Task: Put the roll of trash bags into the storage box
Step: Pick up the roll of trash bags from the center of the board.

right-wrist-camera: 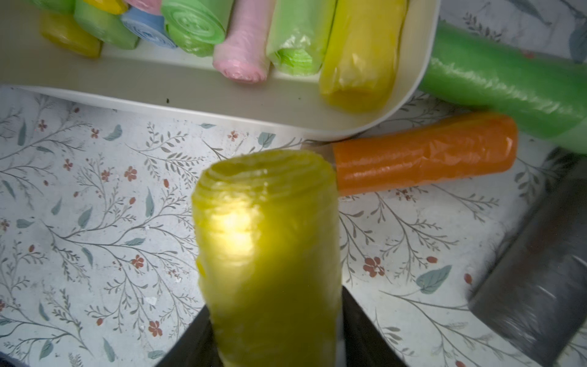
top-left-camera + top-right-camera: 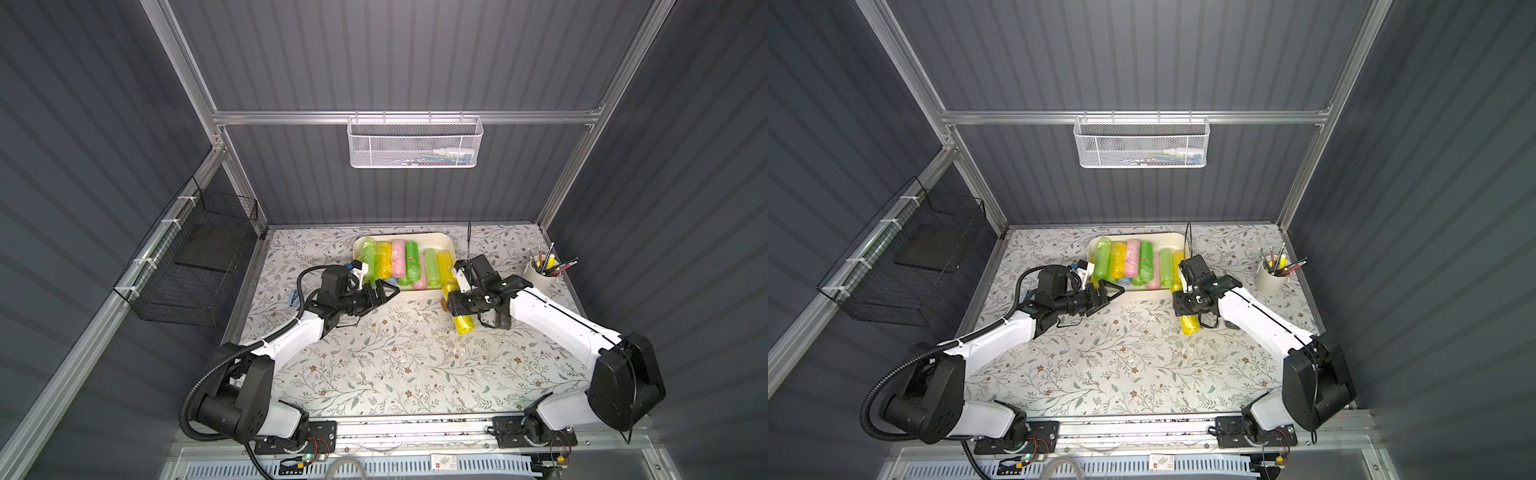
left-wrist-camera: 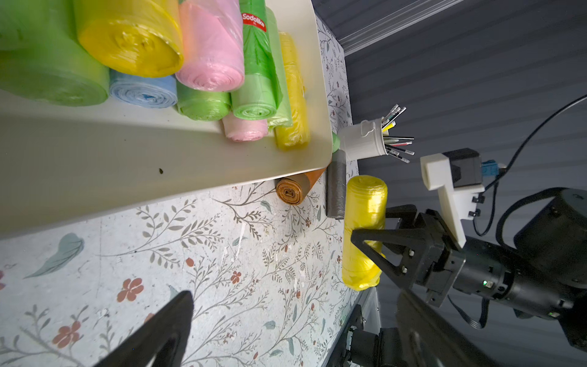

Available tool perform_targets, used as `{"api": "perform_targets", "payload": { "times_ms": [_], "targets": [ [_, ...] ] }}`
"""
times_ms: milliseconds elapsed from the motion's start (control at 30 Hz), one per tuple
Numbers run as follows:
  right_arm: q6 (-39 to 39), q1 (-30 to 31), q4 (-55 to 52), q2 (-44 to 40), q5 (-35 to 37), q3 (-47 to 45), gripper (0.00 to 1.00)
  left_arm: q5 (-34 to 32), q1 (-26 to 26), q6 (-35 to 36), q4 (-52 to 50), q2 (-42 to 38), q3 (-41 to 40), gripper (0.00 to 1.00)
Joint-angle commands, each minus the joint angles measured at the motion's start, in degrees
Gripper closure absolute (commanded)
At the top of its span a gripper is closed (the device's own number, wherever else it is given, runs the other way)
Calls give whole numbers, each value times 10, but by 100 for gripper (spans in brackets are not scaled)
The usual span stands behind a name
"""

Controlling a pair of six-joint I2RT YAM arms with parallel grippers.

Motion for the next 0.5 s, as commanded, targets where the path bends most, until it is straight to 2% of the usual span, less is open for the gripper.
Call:
{"api": "perform_targets", "payload": {
  "times_ms": [0,467],
  "targets": [
    [19,-1,23,7,-21,33,48,14,-3,-8,16,8,23,0],
    [30,-3,26,99,-55,152,48,12,-15,-27,50,46,56,0]
  ]
}}
